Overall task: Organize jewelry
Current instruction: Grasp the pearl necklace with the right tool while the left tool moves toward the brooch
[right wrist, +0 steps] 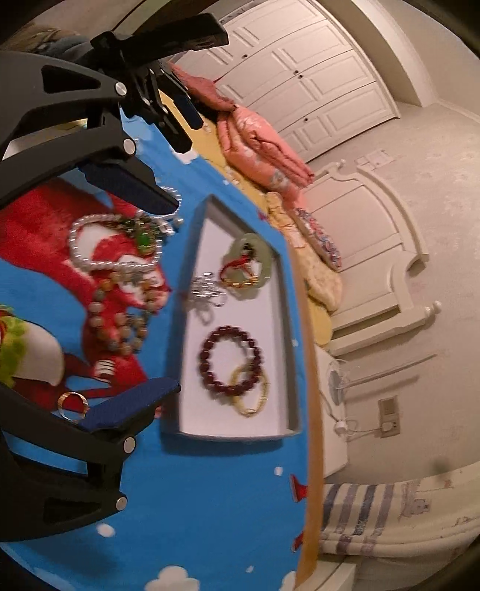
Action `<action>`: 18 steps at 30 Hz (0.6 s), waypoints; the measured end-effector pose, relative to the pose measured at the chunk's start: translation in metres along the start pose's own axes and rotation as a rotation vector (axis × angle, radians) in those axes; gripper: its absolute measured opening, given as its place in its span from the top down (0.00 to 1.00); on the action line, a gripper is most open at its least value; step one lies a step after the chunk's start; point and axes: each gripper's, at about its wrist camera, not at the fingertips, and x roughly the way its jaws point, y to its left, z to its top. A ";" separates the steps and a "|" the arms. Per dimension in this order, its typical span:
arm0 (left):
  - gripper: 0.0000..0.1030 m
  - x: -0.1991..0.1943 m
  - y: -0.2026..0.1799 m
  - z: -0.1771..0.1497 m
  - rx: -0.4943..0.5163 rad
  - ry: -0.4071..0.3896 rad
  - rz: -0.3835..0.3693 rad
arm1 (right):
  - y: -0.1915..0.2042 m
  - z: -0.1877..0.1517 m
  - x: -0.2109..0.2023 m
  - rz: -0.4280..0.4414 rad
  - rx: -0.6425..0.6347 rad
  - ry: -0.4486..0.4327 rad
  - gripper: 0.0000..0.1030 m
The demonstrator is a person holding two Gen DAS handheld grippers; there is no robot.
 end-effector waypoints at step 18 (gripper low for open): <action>0.06 0.052 0.047 -0.028 -0.273 0.235 -0.138 | 0.099 -0.051 0.070 0.055 -0.422 0.344 0.56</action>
